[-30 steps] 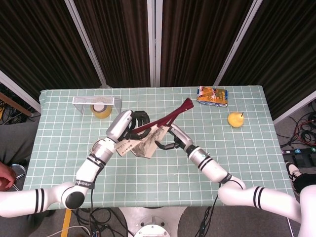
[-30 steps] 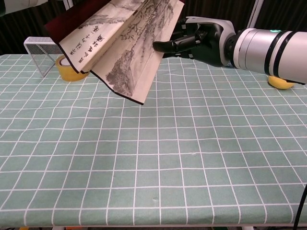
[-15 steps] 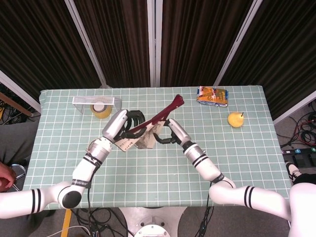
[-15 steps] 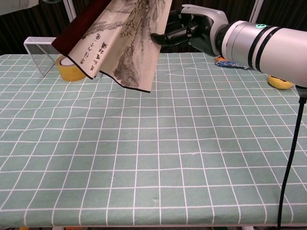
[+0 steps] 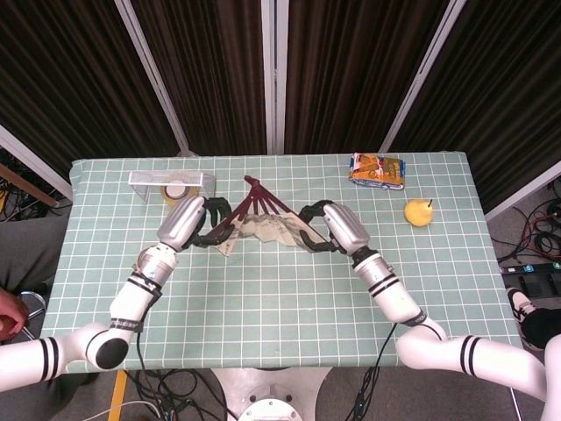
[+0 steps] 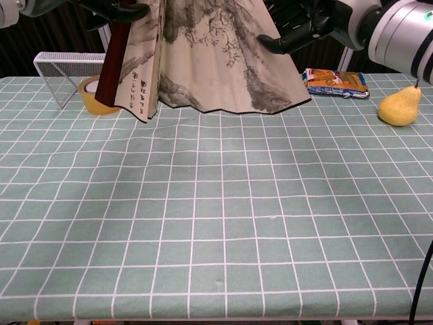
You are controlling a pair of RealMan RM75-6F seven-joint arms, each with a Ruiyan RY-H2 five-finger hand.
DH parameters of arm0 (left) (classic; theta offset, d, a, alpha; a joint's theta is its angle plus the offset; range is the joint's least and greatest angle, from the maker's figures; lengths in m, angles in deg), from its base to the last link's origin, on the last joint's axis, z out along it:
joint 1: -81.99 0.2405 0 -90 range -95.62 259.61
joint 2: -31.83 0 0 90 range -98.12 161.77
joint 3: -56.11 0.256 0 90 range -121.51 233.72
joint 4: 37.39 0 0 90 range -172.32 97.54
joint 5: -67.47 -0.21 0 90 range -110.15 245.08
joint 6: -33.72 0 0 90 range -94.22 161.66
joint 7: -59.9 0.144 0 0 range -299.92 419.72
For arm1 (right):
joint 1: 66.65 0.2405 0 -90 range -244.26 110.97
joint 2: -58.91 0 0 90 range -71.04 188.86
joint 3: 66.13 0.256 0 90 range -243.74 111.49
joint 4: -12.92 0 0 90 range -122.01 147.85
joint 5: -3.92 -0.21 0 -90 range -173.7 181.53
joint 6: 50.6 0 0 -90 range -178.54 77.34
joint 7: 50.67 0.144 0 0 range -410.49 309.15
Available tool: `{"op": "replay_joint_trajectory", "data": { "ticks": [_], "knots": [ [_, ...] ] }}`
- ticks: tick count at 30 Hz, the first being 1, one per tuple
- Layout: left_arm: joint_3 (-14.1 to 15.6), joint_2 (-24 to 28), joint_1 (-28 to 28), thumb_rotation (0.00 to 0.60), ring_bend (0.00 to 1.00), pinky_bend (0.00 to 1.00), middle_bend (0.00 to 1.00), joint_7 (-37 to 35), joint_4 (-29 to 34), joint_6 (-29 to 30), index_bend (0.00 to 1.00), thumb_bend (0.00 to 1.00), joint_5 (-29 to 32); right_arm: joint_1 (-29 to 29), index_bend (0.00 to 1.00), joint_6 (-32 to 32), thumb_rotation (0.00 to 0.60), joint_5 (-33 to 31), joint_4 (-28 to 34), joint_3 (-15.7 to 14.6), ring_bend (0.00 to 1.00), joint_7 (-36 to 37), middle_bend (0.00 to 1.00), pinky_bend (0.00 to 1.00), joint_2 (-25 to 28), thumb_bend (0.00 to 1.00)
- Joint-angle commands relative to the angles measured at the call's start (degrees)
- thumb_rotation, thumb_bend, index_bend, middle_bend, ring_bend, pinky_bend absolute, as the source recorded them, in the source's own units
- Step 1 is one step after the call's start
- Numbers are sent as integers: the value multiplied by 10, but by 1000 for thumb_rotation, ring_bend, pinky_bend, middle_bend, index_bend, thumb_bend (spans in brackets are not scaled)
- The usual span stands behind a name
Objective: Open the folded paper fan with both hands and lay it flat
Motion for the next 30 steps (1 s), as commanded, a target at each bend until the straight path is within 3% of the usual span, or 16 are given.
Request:
{"op": "replay_joint_trajectory", "data": {
  "ticks": [1,9,16,22,30],
  "knots": [
    [10,-3,3,600,636,805,658,24,-8,15,585,381,-14,-12,868,-20,600,26,5,-12,411,-25,641,256,16,677],
    [46,-4,10,600,636,809,661,201,-26,82,585,379,-41,-39,872,-85,600,106,18,-47,411,-141,639,257,61,678],
    [67,-21,15,600,637,810,661,352,-22,140,585,380,-50,-77,864,-149,600,127,51,-71,411,-275,631,240,78,678],
    [81,-49,20,600,639,812,675,425,-30,170,585,379,-64,-103,858,-195,600,149,63,-85,411,-359,631,237,76,678],
    [102,-101,26,600,639,816,673,487,-66,191,585,378,-88,-124,858,-229,600,185,35,-99,410,-422,631,215,64,680]
  ]
}}
